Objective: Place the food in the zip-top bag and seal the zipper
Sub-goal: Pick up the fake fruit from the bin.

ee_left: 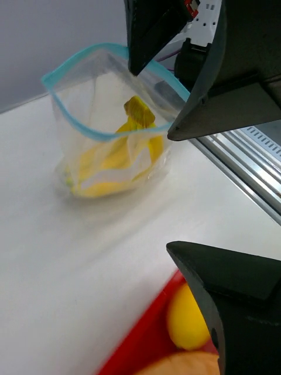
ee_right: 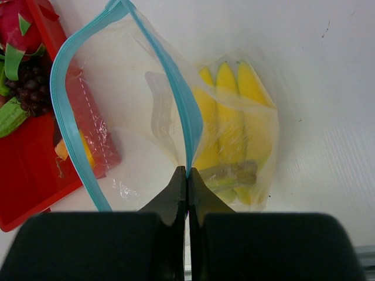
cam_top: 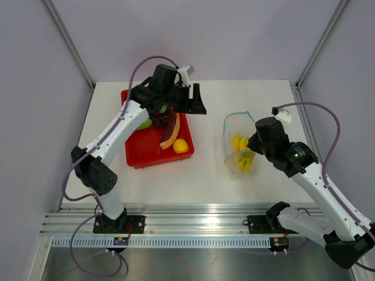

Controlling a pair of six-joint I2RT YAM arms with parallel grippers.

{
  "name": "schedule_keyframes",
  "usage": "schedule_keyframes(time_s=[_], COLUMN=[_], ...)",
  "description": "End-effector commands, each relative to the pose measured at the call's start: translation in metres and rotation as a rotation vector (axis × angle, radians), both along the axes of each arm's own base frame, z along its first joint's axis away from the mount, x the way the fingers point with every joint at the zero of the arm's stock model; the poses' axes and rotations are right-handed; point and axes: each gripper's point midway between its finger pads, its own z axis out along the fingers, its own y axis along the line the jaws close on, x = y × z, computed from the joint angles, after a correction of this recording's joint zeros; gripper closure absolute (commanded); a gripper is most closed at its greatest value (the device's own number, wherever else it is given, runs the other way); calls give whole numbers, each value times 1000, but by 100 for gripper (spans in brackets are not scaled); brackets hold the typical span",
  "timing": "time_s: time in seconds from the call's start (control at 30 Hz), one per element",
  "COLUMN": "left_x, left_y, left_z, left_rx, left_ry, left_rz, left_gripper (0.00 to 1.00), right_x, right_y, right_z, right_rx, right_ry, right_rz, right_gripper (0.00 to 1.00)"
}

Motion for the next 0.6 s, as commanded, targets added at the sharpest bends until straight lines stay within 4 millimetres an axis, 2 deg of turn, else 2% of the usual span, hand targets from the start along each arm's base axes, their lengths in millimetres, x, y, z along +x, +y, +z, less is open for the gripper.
schedule_keyframes(time_s=[0.0, 0.07, 0.13, 0.17, 0.43, 0.57], left_x=[24, 33, 31, 26, 14, 7], left_y=[61, 84, 90, 92, 94, 89], left_z=[2, -25, -48, -65, -151, -175], left_rx=[67, 175, 222, 240, 330, 337], left_ry=[-23, -3, 53, 100, 276, 317], left_rz=[252, 353, 367, 375, 401, 376], left_gripper=[27, 27, 28, 28, 28, 32], right_x=[5, 5, 5, 5, 5, 7], right_y=[4, 5, 5, 5, 5, 6], right_z=[7, 7, 7, 8, 6, 5], right_rx=[20, 21, 19, 20, 14, 17], right_ry=[-35, -33, -32, -34, -25, -23], right_rz=[10, 13, 15, 16, 17, 15], right_gripper=[100, 100, 100, 100, 100, 100])
